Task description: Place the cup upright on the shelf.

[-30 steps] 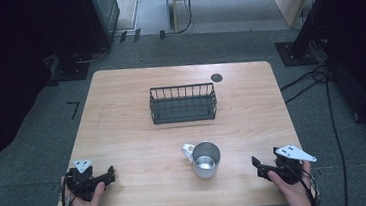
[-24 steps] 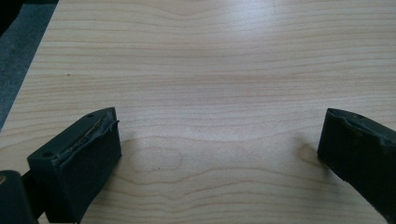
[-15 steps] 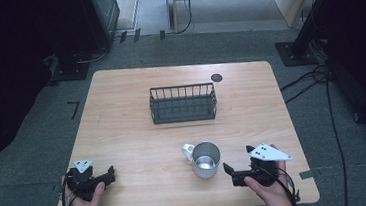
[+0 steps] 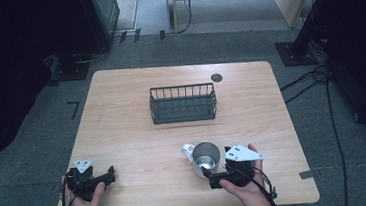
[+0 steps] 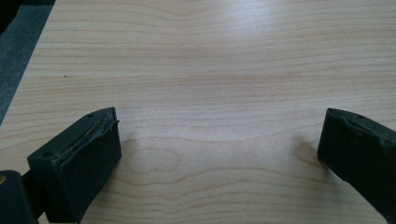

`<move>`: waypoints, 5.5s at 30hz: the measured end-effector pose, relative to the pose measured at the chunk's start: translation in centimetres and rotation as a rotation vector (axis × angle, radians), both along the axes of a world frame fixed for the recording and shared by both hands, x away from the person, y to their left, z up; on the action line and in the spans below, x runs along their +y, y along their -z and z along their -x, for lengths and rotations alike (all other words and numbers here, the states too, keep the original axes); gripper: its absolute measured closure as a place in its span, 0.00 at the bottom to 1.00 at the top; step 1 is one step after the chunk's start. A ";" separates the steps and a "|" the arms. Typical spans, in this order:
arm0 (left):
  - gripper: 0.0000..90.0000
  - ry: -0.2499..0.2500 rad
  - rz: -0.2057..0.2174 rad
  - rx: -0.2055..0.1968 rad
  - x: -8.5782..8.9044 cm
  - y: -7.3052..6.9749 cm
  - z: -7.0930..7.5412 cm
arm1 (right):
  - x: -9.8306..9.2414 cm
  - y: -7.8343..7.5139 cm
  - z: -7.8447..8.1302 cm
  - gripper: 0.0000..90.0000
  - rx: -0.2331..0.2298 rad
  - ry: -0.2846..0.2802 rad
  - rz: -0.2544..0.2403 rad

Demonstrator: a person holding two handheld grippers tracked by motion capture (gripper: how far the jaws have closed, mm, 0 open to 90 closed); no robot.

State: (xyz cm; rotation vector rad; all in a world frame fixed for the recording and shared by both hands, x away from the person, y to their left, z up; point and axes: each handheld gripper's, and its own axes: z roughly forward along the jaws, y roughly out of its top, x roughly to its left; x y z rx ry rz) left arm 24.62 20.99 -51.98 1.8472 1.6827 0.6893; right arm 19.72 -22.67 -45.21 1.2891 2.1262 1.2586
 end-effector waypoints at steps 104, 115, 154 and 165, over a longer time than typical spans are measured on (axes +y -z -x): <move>0.00 0.033 -0.002 0.001 -0.1 0.0 0.0 | 0.3 -1.9 -7.1 0.09 -0.094 0.116 0.023; 0.00 0.032 -0.002 0.001 -0.1 0.0 0.0 | 1.2 -3.9 -9.5 0.09 -0.113 0.100 0.024; 0.00 0.037 -0.002 0.001 -0.1 0.0 0.0 | 3.6 -7.1 -19.3 0.09 -0.106 0.165 0.026; 0.00 0.039 -0.001 0.001 -0.1 0.0 0.0 | 4.2 -6.5 -21.7 0.09 -0.079 0.185 0.019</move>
